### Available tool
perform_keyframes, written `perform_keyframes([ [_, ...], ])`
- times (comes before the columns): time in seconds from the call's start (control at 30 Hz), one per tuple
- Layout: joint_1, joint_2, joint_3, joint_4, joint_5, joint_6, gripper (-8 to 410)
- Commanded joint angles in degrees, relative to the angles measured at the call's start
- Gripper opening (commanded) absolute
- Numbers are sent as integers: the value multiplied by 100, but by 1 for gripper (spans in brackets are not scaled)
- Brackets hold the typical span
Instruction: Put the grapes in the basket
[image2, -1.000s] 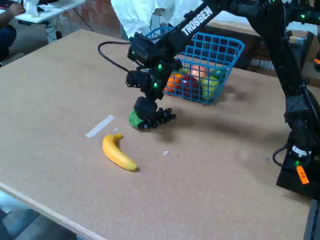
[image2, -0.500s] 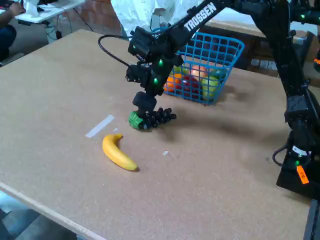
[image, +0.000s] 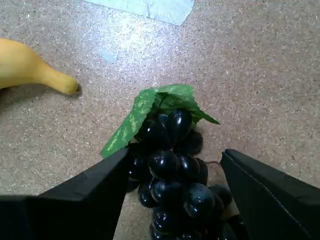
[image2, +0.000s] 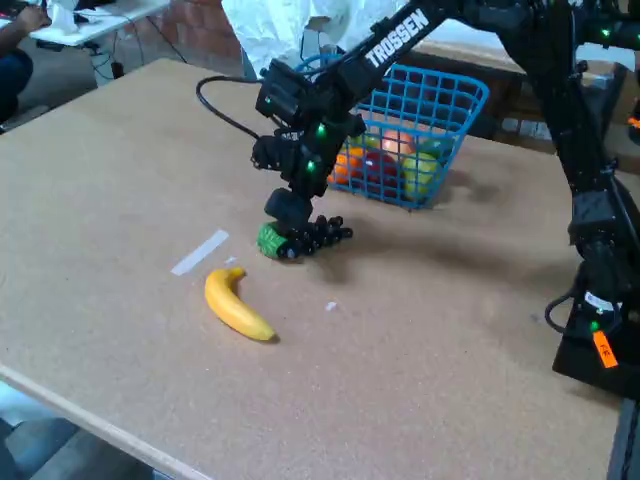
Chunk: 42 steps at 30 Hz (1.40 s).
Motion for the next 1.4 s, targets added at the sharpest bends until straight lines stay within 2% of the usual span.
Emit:
perform_keyframes([
  [0.0,2,177,-9,33,-50,-7,254],
  [0.13,2,251,-9,114,-48,2,253],
  [0.23,2,251,-9,155,-42,0,235],
  [0.33,2,243,0,216,-39,15,188],
  [0.53,2,229,2,319,-42,33,69],
  [0.7,4,155,2,407,-37,61,13],
  [0.8,4,11,2,461,-35,92,-1],
  [1.17,2,-1106,2,704,-15,142,0],
  [1.37,2,-1862,2,970,369,114,0],
])
